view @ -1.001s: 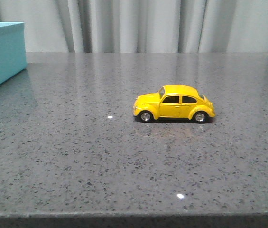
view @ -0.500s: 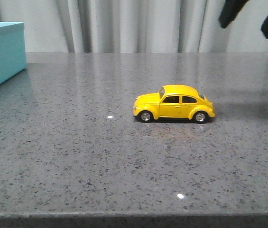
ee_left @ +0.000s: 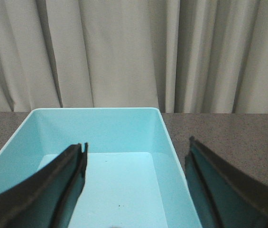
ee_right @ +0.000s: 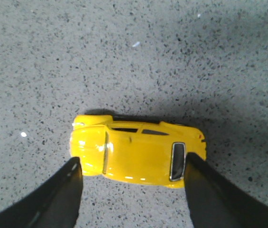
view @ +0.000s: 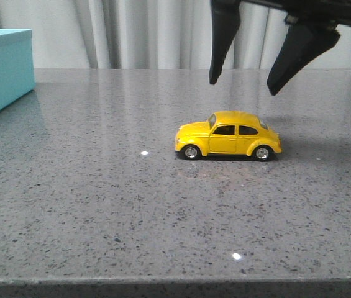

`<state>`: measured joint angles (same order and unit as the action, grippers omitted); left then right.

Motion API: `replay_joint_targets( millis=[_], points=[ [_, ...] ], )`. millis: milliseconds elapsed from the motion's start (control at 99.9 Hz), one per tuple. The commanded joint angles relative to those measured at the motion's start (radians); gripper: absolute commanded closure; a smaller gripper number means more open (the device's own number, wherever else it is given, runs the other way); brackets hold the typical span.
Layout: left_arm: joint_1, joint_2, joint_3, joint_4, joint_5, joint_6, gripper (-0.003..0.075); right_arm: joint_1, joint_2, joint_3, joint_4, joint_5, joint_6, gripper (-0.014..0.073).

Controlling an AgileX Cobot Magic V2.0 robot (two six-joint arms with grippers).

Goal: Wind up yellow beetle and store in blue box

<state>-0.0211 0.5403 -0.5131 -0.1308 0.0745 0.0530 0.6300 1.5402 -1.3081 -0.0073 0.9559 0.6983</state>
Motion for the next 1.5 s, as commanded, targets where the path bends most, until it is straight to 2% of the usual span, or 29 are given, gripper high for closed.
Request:
replay_joint_targets(
  millis=[0, 130, 400, 620, 1121, 1491],
  points=[
    [-0.008, 0.008, -0.037, -0.01, -0.088, -0.008, 0.0277, 0.0, -0.02, -0.037, -0.024, -0.017, 0.024, 0.0144],
    [-0.032, 0.008, -0.037, -0.01, -0.088, -0.008, 0.0277, 0.0, 0.003, -0.037, -0.023, -0.003, 0.037, 0.0169],
    [-0.041, 0.008, -0.037, -0.01, -0.088, -0.008, 0.0277, 0.0, 0.031, -0.037, -0.011, 0.01, 0.039, 0.0167],
    [-0.041, 0.008, -0.037, -0.01, -0.088, -0.008, 0.0277, 0.0, 0.039, -0.037, -0.008, -0.01, 0.039, 0.0119],
    [-0.041, 0.008, -0.037, -0.01, -0.088, -0.008, 0.0278, 0.0, 0.089, -0.037, 0.007, -0.004, 0.039, 0.0119],
    [-0.041, 0.008, -0.037, -0.01, -0.088, -0.008, 0.0279, -0.062, 0.066, -0.035, -0.1, 0.117, 0.039, 0.0119]
  ],
)
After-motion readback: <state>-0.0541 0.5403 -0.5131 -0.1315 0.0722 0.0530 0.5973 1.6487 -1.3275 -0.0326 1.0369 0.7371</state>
